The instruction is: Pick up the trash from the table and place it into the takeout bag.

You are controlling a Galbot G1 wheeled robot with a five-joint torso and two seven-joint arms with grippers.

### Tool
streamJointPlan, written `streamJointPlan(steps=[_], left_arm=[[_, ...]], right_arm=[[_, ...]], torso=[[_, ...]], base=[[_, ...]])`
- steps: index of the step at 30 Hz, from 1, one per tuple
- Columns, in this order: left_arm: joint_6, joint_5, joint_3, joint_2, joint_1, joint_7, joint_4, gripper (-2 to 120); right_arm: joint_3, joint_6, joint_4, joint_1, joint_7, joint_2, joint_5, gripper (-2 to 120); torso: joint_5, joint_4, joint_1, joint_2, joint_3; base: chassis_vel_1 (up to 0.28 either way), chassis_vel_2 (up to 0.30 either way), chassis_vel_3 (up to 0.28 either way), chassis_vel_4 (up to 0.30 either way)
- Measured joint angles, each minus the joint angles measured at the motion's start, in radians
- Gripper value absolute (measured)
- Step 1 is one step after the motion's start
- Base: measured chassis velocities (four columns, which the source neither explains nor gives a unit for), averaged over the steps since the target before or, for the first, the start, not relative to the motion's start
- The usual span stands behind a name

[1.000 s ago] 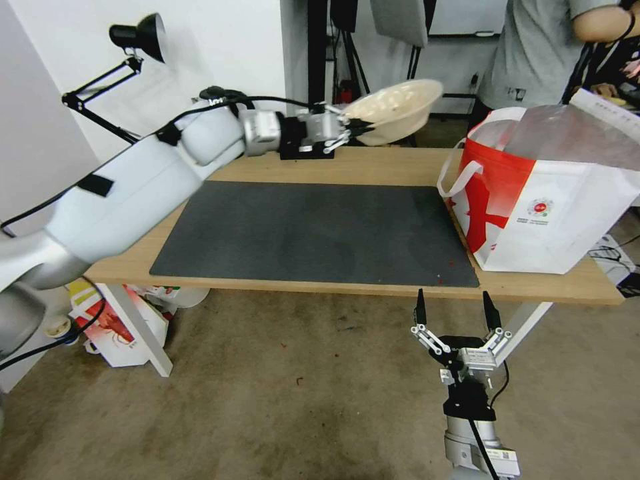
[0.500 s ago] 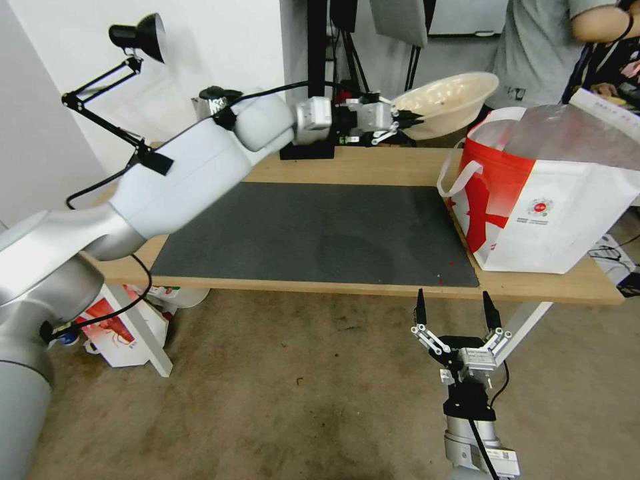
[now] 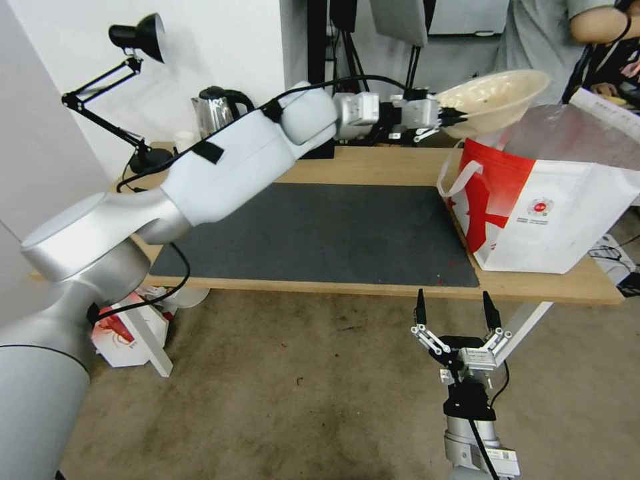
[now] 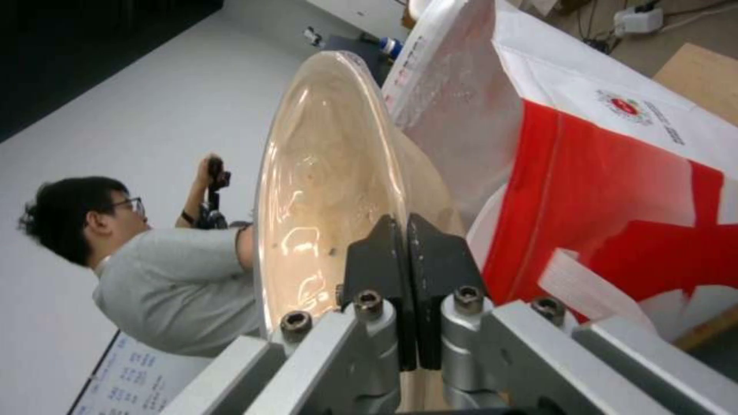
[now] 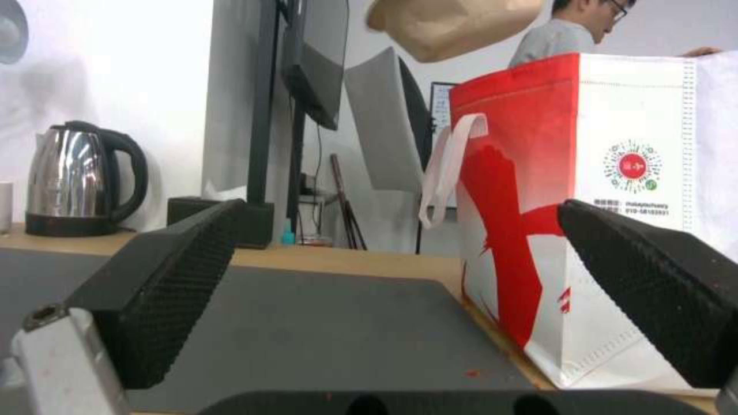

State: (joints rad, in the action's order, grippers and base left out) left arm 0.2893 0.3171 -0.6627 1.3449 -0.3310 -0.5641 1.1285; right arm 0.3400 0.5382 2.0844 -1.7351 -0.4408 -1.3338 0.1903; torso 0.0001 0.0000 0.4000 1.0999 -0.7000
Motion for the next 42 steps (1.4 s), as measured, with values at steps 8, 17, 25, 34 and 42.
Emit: streamJointPlan(steps=[8, 17, 25, 34, 42], left_arm=[[0.008, 0.0, -0.02, 0.041, -0.033, 0.0, -0.039, 0], [0.032, -0.021, -0.028, 0.138, -0.037, -0.001, -0.109, 0], [0.052, -0.036, -0.028, 0.198, -0.03, -0.002, -0.16, 0], [0.057, -0.068, -0.024, 0.194, -0.026, -0.002, -0.172, 29], [0.058, -0.074, -0.023, 0.191, -0.027, -0.003, -0.174, 54]], right_arm=[[0.0, 0.0, 0.0, 0.0, 0.0, 0.0, 0.0, 100], [0.0, 0.0, 0.0, 0.0, 0.0, 0.0, 0.0, 100], [0.0, 0.0, 0.0, 0.0, 0.0, 0.0, 0.0, 100], [0.0, 0.0, 0.0, 0.0, 0.0, 0.0, 0.0, 100], [0.0, 0.0, 0.0, 0.0, 0.0, 0.0, 0.0, 100]], torso=[[0.0, 0.0, 0.0, 0.0, 0.0], [0.0001, -0.0003, 0.0, 0.0, 0.0], [0.0001, -0.0003, 0.0, 0.0, 0.0], [-0.0001, 0.0001, 0.0, 0.0, 0.0], [-0.0001, -0.0001, 0.0, 0.0, 0.0]], base=[[0.0, 0.0, 0.0, 0.0], [0.0, 0.0, 0.0, 0.0], [0.0, 0.0, 0.0, 0.0], [0.0, 0.0, 0.0, 0.0], [0.0, 0.0, 0.0, 0.0]])
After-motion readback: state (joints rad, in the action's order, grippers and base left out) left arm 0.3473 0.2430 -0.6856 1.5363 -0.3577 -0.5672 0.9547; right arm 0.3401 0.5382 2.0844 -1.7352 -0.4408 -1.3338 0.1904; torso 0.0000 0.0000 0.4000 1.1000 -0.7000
